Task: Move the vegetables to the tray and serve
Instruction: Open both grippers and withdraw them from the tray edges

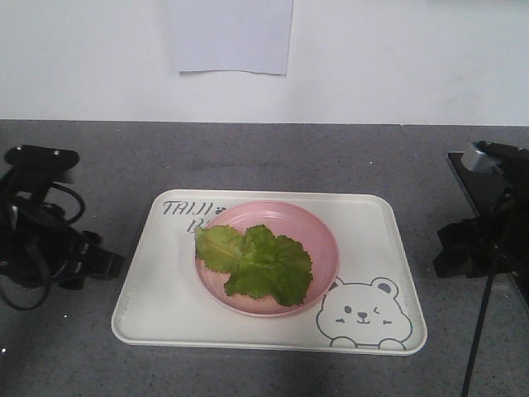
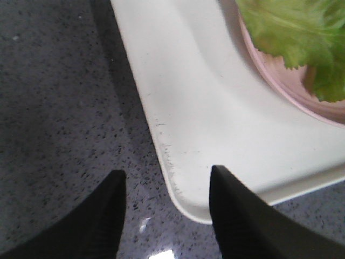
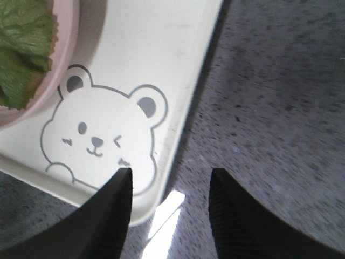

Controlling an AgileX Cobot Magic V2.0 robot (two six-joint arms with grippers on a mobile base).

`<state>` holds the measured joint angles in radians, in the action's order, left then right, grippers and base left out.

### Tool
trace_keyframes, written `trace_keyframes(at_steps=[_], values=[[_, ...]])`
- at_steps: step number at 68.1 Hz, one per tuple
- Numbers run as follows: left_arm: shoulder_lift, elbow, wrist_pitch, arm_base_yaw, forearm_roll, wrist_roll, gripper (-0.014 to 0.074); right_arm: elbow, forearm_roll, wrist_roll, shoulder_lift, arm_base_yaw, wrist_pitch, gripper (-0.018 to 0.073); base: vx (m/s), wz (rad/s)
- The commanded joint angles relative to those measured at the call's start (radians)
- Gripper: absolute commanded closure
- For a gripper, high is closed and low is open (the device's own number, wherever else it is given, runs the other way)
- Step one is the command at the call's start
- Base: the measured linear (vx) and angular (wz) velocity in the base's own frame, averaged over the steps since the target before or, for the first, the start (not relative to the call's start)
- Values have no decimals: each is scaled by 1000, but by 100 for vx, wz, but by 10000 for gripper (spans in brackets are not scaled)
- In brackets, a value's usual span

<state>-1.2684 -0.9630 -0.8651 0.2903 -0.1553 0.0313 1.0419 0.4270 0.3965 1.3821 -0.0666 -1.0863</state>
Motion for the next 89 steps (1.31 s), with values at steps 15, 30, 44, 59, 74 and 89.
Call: trace_keyframes(at_steps=[15,30,44,59,74,89], values=[[224,-25,5,3,28,6,239,30,-352,-249,-245,264,25,237,0,0],[333,74,26,3,13,6,239,-63,-383,-277,-467,285,83,237,0,0],[423,183,61,3,-172,119,239,-190,-385,-269,-639,285,114,237,0,0],[517,233,100,3,-196,164,239,-263,-385,-269,-759,285,114,237,0,0],[538,233,104,3,-78,87,293,-273,-385,-269,-791,285,118,261,0,0],[538,233,113,3,4,3,446,-273,-385,-269,-791,285,115,375,0,0]])
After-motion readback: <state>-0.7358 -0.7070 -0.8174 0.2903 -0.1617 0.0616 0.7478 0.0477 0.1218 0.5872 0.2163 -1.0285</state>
